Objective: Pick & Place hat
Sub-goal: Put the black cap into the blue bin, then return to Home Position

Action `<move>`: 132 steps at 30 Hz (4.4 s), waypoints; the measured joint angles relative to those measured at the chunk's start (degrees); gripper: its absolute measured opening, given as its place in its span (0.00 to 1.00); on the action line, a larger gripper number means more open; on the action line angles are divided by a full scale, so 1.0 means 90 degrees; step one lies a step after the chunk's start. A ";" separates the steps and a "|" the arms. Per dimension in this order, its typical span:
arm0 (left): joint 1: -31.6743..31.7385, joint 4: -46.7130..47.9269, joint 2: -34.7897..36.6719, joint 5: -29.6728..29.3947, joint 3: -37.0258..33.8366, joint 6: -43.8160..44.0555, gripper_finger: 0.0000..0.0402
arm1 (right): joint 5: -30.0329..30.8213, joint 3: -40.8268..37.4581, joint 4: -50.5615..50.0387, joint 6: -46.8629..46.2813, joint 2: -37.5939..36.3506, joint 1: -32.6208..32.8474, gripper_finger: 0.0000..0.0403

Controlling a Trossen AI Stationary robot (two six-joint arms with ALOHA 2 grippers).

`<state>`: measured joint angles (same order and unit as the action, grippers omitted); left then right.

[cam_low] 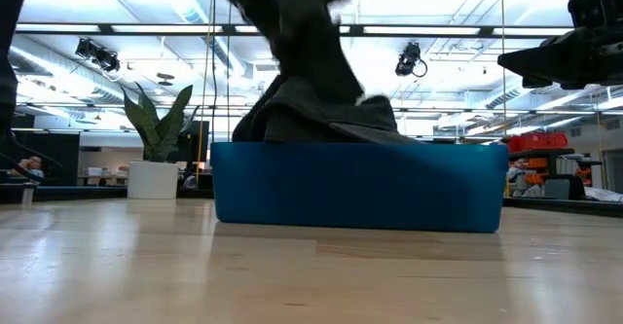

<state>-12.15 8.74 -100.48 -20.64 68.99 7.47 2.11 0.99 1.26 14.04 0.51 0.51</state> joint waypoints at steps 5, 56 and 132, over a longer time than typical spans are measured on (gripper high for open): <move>0.0285 -0.0047 -0.0908 0.0978 0.0002 0.0666 0.01 | -0.0001 0.0000 0.0000 0.0000 -0.0002 0.0000 0.06; 0.0040 -0.0567 0.0402 0.0813 -0.0012 -0.0409 0.06 | -0.0001 0.0000 0.0000 0.0000 -0.0001 0.0000 0.06; 0.0040 0.1136 0.2361 0.1151 -0.0002 -0.1242 0.06 | 0.0000 0.0000 0.0000 0.0000 0.0000 0.0000 0.06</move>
<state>-11.79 18.96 -79.23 -10.28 68.97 -3.70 2.11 0.99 1.26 14.04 0.51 0.51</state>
